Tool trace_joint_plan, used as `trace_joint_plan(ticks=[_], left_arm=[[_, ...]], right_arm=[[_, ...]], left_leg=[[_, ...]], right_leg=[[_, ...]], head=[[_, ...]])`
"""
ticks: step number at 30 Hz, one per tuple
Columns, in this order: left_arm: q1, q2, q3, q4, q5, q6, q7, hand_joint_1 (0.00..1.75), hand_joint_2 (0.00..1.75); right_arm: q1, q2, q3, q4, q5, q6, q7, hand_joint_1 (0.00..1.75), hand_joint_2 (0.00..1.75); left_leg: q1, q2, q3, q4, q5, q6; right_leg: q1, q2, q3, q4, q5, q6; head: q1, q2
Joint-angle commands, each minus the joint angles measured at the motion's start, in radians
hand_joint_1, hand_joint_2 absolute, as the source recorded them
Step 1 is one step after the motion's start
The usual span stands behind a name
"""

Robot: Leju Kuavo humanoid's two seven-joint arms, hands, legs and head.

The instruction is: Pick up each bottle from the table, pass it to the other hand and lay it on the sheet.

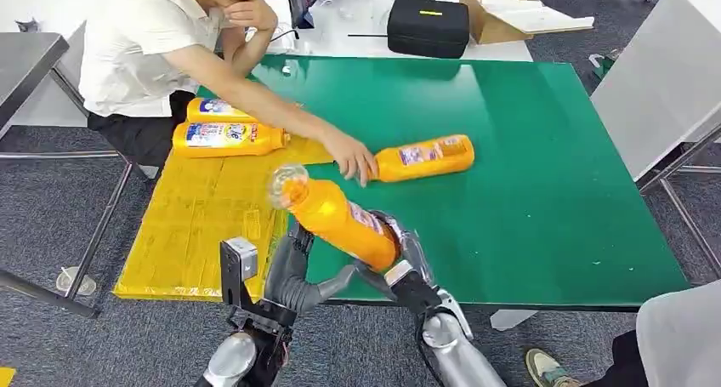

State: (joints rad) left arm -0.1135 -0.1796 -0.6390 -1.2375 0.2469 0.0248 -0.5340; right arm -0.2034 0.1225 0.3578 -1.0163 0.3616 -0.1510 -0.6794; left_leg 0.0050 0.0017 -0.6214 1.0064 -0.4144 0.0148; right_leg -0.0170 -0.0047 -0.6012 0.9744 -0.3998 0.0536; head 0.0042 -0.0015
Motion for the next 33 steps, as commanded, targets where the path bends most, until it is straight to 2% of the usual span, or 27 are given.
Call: trace_joint_plan(ticks=[1, 11, 12, 13, 17, 19, 20, 21, 22, 31, 32, 33], left_arm=[[-0.075, -0.017, 0.008, 0.060, 0.029, 0.009, 0.007, 0.00, 1.75], [-0.065, -0.022, 0.044, -0.033, 0.199, -0.044, 0.023, 0.00, 1.75], [-0.067, -0.020, 0.043, -0.038, 0.211, -0.049, 0.017, 1.48, 1.75], [-0.066, -0.019, 0.044, -0.042, 0.216, -0.051, 0.006, 1.75, 1.75], [-0.061, -0.015, 0.041, -0.058, 0.230, -0.061, -0.010, 1.75, 1.75], [-0.057, -0.010, 0.038, -0.066, 0.241, -0.074, -0.012, 1.75, 1.75], [-0.056, -0.010, 0.038, -0.066, 0.241, -0.074, -0.012, 1.75, 1.75], [-0.055, -0.010, 0.037, -0.065, 0.242, -0.075, -0.012, 1.75, 1.75], [-0.054, -0.010, 0.039, -0.065, 0.246, -0.076, -0.012, 1.75, 1.75], [-0.053, -0.012, 0.054, -0.060, 0.264, -0.072, -0.007, 1.75, 1.75], [-0.053, -0.012, 0.054, -0.060, 0.264, -0.072, -0.007, 1.75, 1.75], [-0.053, -0.012, 0.054, -0.060, 0.264, -0.072, -0.007, 1.75, 1.75]], right_arm=[[-0.068, -0.008, 0.144, 0.054, 0.034, -0.009, 0.017, 1.75, 1.75], [-0.082, 0.011, 0.207, 0.134, 0.010, 0.008, 0.009, 1.75, 1.75], [-0.085, 0.014, 0.213, 0.146, 0.001, 0.018, 0.007, 1.75, 1.75], [-0.084, 0.017, 0.211, 0.152, -0.010, 0.027, 0.005, 1.75, 1.75], [-0.085, 0.019, 0.211, 0.166, -0.029, 0.043, 0.002, 1.75, 1.75], [-0.086, 0.019, 0.207, 0.176, -0.041, 0.053, 0.002, 1.47, 1.75], [-0.085, 0.019, 0.203, 0.177, -0.045, 0.054, 0.002, 1.47, 1.75], [-0.083, 0.020, 0.198, 0.178, -0.052, 0.056, 0.003, 0.16, 1.75], [-0.081, 0.025, 0.189, 0.181, -0.065, 0.063, 0.004, 0.00, 1.75], [-0.078, 0.028, 0.192, 0.187, -0.077, 0.085, 0.015, 0.00, 1.75], [-0.078, 0.028, 0.192, 0.187, -0.077, 0.085, 0.015, 0.00, 1.75], [-0.078, 0.028, 0.192, 0.187, -0.077, 0.085, 0.015, 0.00, 1.75]], left_leg=[[0.001, 0.001, 0.002, 0.001, -0.001, -0.001], [0.001, 0.001, 0.002, 0.001, -0.001, -0.001], [0.001, 0.001, 0.002, 0.001, -0.001, -0.001], [0.002, 0.001, 0.003, 0.001, -0.002, -0.001], [0.002, 0.000, 0.003, 0.001, -0.002, -0.001], [0.001, -0.001, 0.001, 0.000, -0.001, -0.001], [0.002, -0.001, 0.003, 0.001, -0.002, -0.001], [0.002, -0.001, 0.002, 0.000, -0.001, -0.001], [0.001, -0.001, 0.003, 0.000, -0.001, -0.001], [0.001, -0.001, 0.000, 0.000, 0.000, -0.001], [0.002, -0.001, 0.003, 0.001, -0.002, -0.001], [0.001, -0.001, 0.000, 0.000, -0.001, -0.001]], right_leg=[[0.001, 0.001, 0.002, 0.001, -0.001, -0.002], [0.001, 0.001, 0.002, 0.000, -0.001, -0.002], [0.001, 0.001, 0.002, 0.000, -0.001, -0.002], [0.002, 0.001, 0.003, 0.001, -0.001, -0.003], [0.002, 0.000, 0.003, 0.000, -0.001, -0.003], [0.001, 0.000, 0.001, 0.000, -0.001, -0.002], [0.002, 0.000, 0.003, 0.000, -0.002, -0.003], [0.002, 0.000, 0.002, 0.000, -0.001, -0.002], [0.001, -0.001, 0.003, 0.000, -0.002, -0.002], [0.001, -0.001, 0.000, 0.000, 0.000, -0.001], [0.003, -0.001, 0.004, 0.000, -0.002, -0.004], [0.001, 0.000, 0.000, 0.000, -0.001, -0.002]], head=[[0.000, 0.000], [0.000, 0.000], [0.000, 0.000], [0.000, 0.000], [0.000, 0.000], [-0.001, 0.000], [0.000, 0.000], [0.000, 0.000], [0.000, 0.000], [0.000, 0.000], [0.000, 0.000], [0.000, 0.000]])
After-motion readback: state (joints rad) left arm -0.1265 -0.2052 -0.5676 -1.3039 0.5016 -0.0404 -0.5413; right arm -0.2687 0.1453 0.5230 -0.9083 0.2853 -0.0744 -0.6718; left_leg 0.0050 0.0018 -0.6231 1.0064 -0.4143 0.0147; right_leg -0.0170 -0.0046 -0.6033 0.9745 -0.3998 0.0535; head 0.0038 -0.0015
